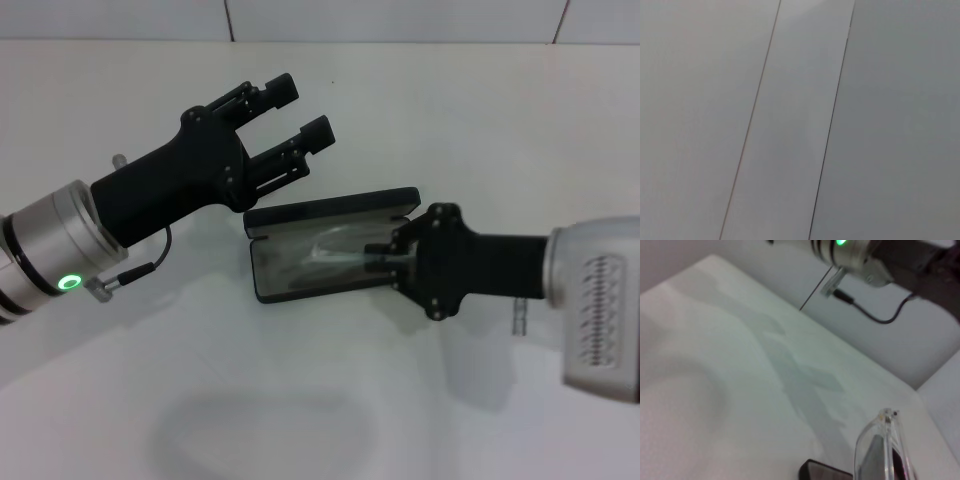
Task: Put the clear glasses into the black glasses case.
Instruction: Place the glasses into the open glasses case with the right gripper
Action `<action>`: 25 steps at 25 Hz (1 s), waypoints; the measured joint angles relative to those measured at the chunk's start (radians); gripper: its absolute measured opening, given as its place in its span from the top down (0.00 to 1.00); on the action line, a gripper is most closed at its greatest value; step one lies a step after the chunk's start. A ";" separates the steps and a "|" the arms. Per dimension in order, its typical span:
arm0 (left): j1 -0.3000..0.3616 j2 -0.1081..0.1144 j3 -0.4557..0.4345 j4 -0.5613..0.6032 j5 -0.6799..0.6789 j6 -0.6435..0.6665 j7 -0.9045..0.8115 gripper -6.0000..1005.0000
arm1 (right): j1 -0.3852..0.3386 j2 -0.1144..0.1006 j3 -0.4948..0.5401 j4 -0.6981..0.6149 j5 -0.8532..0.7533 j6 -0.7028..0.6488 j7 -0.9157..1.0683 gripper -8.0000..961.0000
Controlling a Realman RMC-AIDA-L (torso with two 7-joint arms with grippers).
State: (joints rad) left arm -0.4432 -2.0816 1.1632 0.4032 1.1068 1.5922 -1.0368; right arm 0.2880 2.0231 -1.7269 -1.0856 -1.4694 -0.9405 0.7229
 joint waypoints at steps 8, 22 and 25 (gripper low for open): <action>-0.002 0.002 0.003 -0.002 0.004 0.000 0.000 0.27 | 0.003 0.002 -0.212 -0.024 0.007 0.321 -0.007 0.82; 0.001 0.003 0.005 0.000 0.031 -0.003 0.000 0.27 | 0.023 0.005 -0.358 -0.031 0.009 0.518 -0.001 0.80; 0.006 0.003 0.006 0.002 0.031 -0.003 0.000 0.27 | 0.020 0.005 -0.375 -0.039 0.009 0.536 -0.001 0.80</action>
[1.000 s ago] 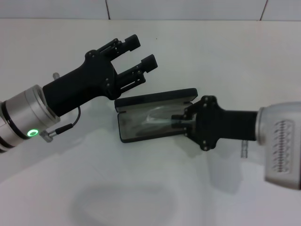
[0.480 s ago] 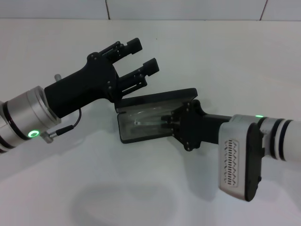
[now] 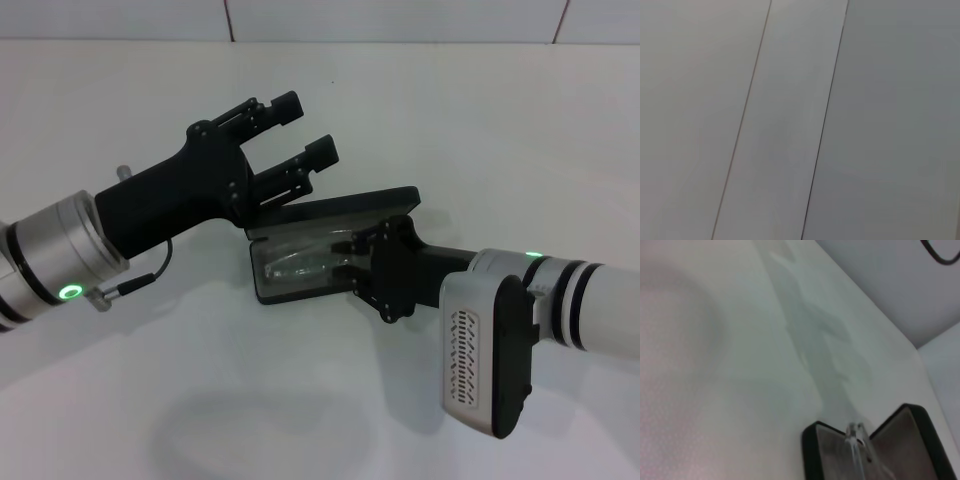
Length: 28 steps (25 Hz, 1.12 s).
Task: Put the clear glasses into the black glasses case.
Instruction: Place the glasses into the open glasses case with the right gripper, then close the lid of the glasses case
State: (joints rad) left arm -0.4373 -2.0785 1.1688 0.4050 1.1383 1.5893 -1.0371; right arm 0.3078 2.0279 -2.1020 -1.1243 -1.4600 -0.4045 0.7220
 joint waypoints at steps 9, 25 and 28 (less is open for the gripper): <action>0.002 0.001 0.002 0.000 0.000 0.002 -0.005 0.27 | -0.022 -0.005 -0.013 -0.028 0.000 0.027 0.017 0.79; 0.005 0.002 -0.002 -0.003 0.000 0.004 -0.008 0.27 | -0.035 -0.008 -0.024 -0.033 0.001 0.026 0.023 0.78; 0.010 0.002 -0.004 -0.003 0.000 0.005 -0.008 0.27 | -0.048 -0.012 -0.016 -0.060 -0.002 -0.028 0.071 0.78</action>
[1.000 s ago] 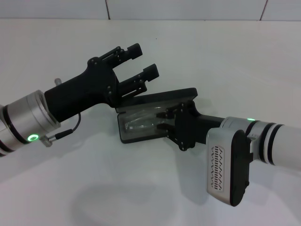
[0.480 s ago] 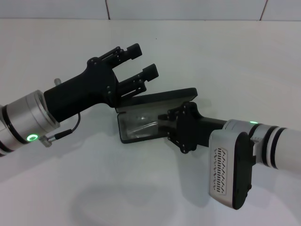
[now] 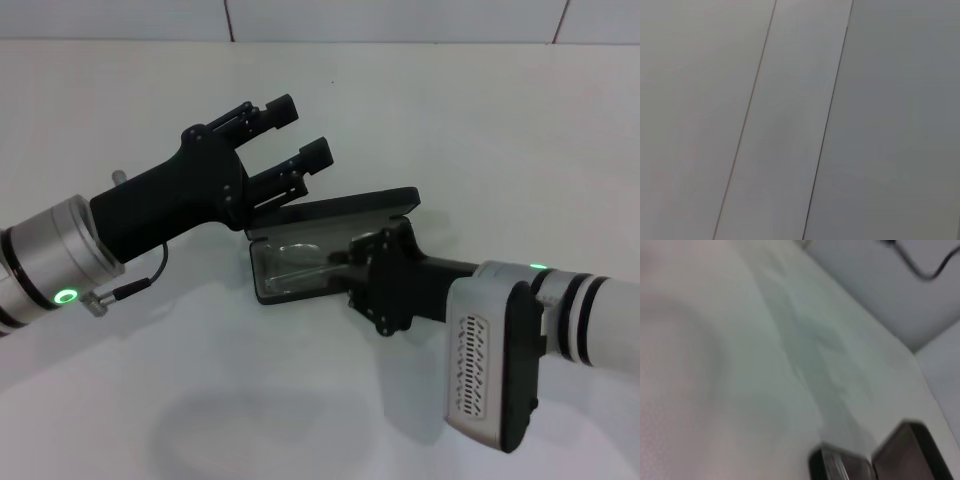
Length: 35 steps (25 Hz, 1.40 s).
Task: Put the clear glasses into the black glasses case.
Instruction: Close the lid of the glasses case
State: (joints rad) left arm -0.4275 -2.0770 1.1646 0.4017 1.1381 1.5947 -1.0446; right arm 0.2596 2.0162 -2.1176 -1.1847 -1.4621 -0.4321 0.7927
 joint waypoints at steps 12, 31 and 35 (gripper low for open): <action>0.011 0.004 -0.001 0.005 0.000 -0.003 0.004 0.27 | -0.018 -0.004 0.679 0.171 0.055 -0.888 0.165 0.78; -0.192 -0.016 0.021 -0.005 0.185 -0.546 -0.164 0.27 | 0.069 0.000 1.255 0.666 0.194 -1.058 0.133 0.47; -0.216 -0.018 0.089 -0.006 0.203 -0.609 -0.195 0.27 | 0.070 -0.001 1.257 0.666 0.192 -1.049 0.126 0.34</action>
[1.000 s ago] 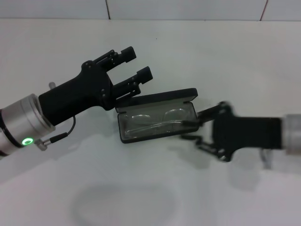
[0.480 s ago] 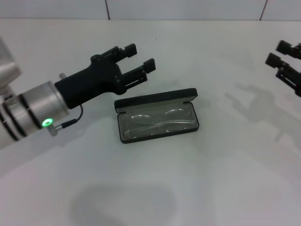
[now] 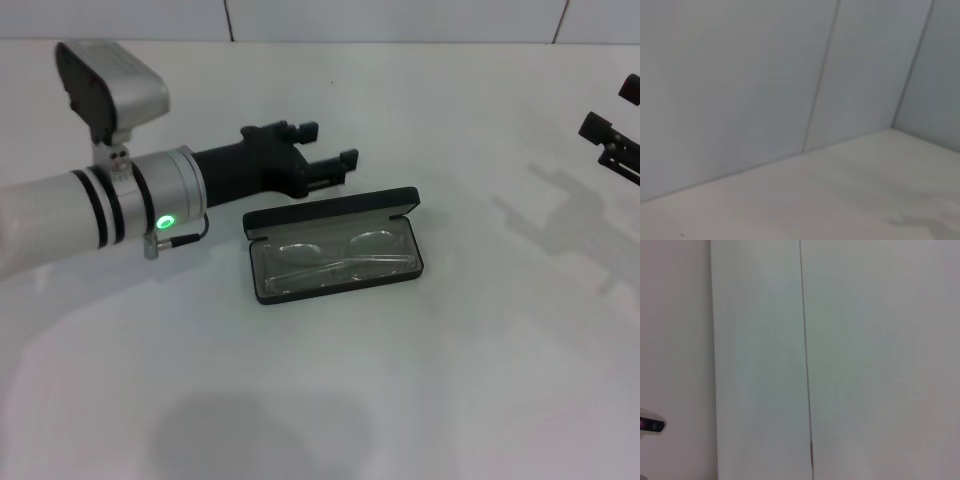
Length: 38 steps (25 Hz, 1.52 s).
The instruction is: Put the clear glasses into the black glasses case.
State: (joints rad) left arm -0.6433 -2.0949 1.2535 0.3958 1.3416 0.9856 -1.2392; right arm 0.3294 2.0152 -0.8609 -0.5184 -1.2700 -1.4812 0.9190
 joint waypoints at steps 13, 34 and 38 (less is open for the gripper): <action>0.012 -0.001 0.138 0.010 -0.008 -0.001 0.001 0.27 | 0.011 0.000 -0.007 0.001 -0.003 0.036 -0.020 0.28; 0.149 0.025 0.171 0.093 -0.175 0.434 0.126 0.27 | 0.057 -0.029 -0.151 -0.010 -0.033 -0.078 0.005 0.28; 0.219 0.058 0.170 0.171 -0.168 0.611 0.156 0.27 | 0.100 -0.053 -0.171 -0.010 -0.118 -0.240 0.021 0.18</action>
State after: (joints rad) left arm -0.4240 -2.0365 1.4240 0.5668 1.1737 1.5966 -1.0831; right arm 0.4289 1.9623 -1.0314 -0.5289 -1.3883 -1.7215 0.9401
